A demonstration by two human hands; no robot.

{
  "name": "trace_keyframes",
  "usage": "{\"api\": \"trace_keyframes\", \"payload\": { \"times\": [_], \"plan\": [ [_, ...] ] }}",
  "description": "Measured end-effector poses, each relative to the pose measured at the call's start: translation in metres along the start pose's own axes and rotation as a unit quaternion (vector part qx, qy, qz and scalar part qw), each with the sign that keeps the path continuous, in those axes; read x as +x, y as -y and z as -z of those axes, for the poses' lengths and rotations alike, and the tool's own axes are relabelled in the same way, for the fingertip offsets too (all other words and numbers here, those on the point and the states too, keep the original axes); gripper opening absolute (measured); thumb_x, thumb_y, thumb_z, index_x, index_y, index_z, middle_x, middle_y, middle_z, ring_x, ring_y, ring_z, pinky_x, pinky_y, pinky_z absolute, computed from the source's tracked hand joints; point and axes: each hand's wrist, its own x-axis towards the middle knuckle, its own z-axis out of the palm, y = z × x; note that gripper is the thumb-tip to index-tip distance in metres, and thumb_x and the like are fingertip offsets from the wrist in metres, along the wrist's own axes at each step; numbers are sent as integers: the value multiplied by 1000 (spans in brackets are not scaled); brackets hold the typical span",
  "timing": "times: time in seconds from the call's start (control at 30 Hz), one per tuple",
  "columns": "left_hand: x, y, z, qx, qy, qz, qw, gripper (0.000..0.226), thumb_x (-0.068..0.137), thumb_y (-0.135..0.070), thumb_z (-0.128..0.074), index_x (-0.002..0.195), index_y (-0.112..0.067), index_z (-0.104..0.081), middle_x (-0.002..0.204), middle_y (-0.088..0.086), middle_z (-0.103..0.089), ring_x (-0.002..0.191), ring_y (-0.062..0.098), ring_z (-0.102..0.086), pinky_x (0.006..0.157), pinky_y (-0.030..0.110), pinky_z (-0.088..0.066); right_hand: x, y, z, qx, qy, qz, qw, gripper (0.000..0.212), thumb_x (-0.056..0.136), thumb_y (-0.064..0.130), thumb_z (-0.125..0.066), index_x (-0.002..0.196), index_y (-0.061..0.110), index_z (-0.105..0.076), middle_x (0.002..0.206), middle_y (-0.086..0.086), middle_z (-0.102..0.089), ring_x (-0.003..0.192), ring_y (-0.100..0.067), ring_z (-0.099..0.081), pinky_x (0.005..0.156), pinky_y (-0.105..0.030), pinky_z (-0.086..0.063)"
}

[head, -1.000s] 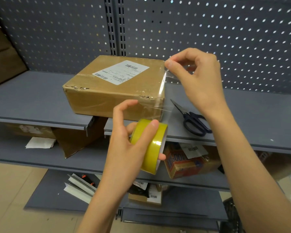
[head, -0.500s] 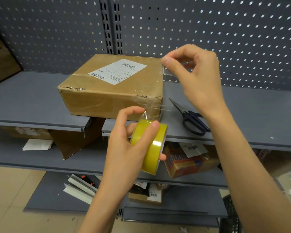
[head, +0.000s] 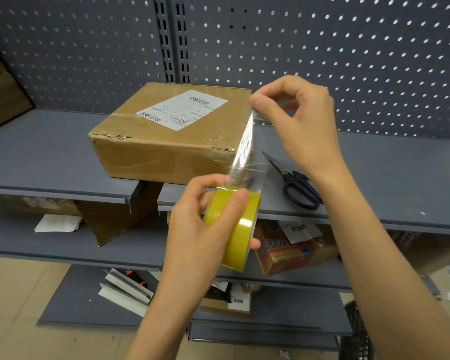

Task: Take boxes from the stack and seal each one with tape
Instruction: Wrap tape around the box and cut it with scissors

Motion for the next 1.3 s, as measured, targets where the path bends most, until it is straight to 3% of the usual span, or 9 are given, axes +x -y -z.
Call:
{"api": "trace_keyframes", "payload": {
  "times": [0.2,0.4,0.5,0.67,0.9,0.97,1.1,1.23,1.3],
  "plan": [
    [4,-1,-11,-1,3,21,1000,29,88,-23,-61,116,-23,-52,70,-27,-65,47,14,-66,42,17,-48,9,-19,-8,-13,56,-27,998,7,86,18,-66,80,18,-68,79,8,-68,78,-15,-64,76,-35,-52],
    [4,-12,-19,-3,28,5,1000,47,89,-25,-60,132,-28,-43,108,-9,-61,59,18,-71,52,25,-56,30,-29,-8,-4,63,-37,997,7,86,16,-64,81,14,-68,73,10,-67,75,-15,-66,80,-36,-54],
    [7,-16,-17,-6,17,-2,1000,47,88,-24,-61,131,-29,-41,106,-10,-61,58,19,-71,51,24,-56,33,-31,-14,5,77,-38,996,7,87,11,-63,81,11,-67,69,6,-66,68,-6,-64,78,-29,-54],
    [13,-12,-12,5,-6,-1,1000,44,88,-24,-61,128,-28,-45,100,-10,-63,58,19,-71,51,26,-57,36,-38,-29,-7,97,-52,994,7,86,13,-65,80,14,-67,76,-1,-69,76,-18,-67,78,-30,-54],
    [20,-2,-11,43,-12,-5,999,44,90,-22,-59,132,-19,-47,90,-16,-56,53,-7,-63,45,7,-42,30,-53,-37,-75,126,-59,987,4,84,19,-69,82,16,-72,82,8,-63,73,2,-54,69,-6,-38],
    [20,1,-11,44,-6,-2,999,44,91,-22,-59,133,-18,-47,82,-15,-60,53,-8,-63,45,6,-41,30,-56,-39,-92,115,-59,987,8,83,22,-70,90,17,-73,90,3,-63,80,-3,-55,75,-9,-40],
    [20,1,-11,36,6,0,999,45,91,-21,-58,135,-16,-46,84,-16,-58,53,-14,-60,44,4,-40,35,-54,-38,-82,128,-110,982,54,83,20,-71,134,19,-52,101,-1,-60,96,-12,-53,86,-19,-38],
    [20,1,-10,28,5,19,999,49,91,-23,-59,137,-20,-43,82,-15,-69,56,11,-70,51,18,-53,26,-42,-40,-154,93,-13,984,21,87,13,-63,107,14,-69,99,1,-62,92,-14,-58,85,-23,-42],
    [20,1,-9,24,4,33,999,51,91,-22,-60,138,-21,-41,91,-11,-69,59,19,-71,55,26,-58,15,-31,-38,-114,105,0,988,18,94,16,-56,89,13,-72,87,3,-66,74,-7,-56,72,-17,-41]
  ]
}}
